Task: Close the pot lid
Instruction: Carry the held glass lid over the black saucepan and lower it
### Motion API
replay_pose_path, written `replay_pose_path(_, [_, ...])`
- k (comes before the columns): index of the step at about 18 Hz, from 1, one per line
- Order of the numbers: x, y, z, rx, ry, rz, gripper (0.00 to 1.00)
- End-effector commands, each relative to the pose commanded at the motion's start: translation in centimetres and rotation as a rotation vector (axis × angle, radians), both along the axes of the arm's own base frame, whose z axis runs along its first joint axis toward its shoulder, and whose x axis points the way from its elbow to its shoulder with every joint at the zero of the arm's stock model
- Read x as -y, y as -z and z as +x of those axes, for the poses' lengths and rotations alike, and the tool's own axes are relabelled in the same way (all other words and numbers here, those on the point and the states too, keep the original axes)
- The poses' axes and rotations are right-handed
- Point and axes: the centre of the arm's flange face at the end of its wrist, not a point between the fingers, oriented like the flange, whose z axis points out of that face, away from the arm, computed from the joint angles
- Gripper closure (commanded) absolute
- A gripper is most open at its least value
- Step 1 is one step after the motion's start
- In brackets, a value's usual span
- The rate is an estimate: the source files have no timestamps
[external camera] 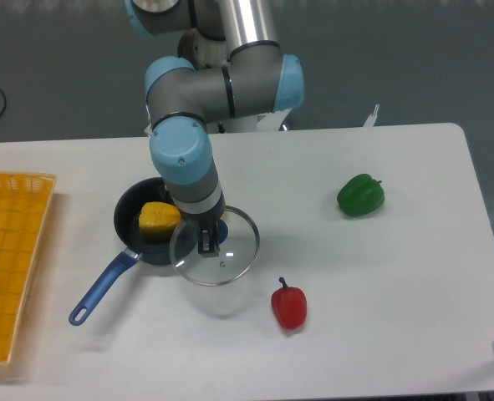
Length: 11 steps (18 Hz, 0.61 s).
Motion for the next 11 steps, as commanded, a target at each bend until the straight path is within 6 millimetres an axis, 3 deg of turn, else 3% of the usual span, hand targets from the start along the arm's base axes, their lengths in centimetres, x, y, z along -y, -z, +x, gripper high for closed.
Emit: replay_pose_path(11, [-0.3, -0.8, 1.6, -0.013, -0.073, 0.010, 0.57])
